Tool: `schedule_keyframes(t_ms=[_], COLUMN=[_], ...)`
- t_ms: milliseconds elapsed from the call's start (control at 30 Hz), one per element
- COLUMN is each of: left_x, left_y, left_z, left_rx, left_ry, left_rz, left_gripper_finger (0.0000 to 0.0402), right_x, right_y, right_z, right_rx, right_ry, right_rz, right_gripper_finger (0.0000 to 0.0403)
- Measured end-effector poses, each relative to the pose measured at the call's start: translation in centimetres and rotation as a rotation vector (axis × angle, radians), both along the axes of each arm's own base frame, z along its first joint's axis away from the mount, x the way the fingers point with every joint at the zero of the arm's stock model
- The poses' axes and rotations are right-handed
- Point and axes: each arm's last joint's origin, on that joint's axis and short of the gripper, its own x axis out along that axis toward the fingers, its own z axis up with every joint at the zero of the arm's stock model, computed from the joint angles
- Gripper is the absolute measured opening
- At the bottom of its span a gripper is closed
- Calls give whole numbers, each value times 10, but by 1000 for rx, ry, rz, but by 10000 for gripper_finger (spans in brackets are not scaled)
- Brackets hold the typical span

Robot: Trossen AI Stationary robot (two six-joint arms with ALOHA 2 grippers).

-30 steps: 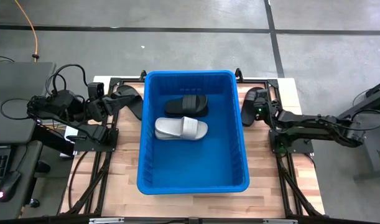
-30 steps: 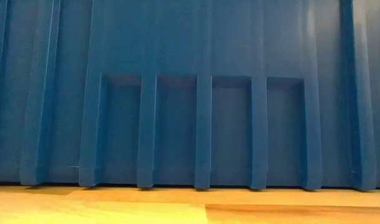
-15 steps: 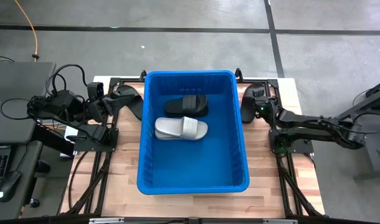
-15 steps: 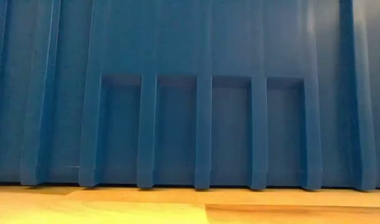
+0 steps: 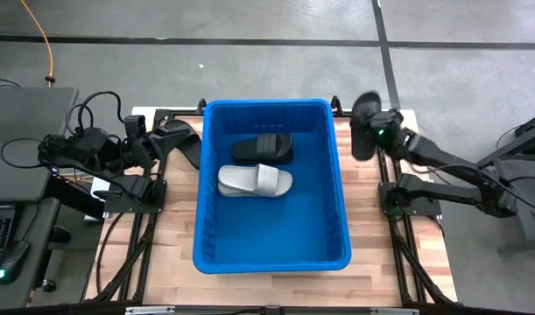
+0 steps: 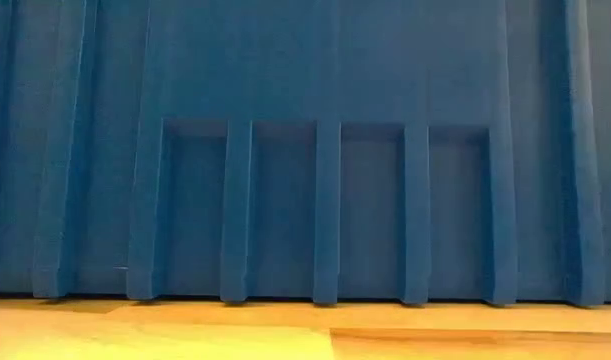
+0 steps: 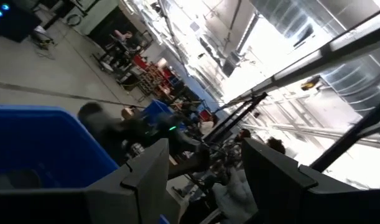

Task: Pick and place slides into bin
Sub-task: Put the black slide into the blue bin

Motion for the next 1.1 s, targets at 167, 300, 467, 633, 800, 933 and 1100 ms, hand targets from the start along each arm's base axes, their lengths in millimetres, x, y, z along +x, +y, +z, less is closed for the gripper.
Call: schedule_keyframes(t_ms=[167, 300, 467, 633, 800, 933, 1100], left_x=[0, 0, 1, 3, 4, 9, 16], left_y=[0, 0, 0, 1, 2, 1, -1], left_z=[-1, -1, -1, -2, -3, -5, -7], left_rx=[-10, -5, 3, 9, -5, -5, -59], left_ry=[6, 5, 10, 34, 40, 61, 44], left_rz=[13, -8, -8, 60, 105, 113, 72], left_gripper_finger=[193, 193, 193, 193, 193, 193, 193], right_x=[-8, -23, -28, -16, 1, 13, 33], right_y=[5, 15, 26, 34, 44, 54, 63], right_z=[68, 113, 139, 145, 163, 177, 180], right_rx=[-110, -139, -164, -190, -335, -451, -468], right_ry=[74, 108, 60, -2, -114, -197, -261], right_rz=[36, 37, 119, 297, 445, 526, 582], right_gripper_finger=[0, 0, 0, 0, 0, 0, 0])
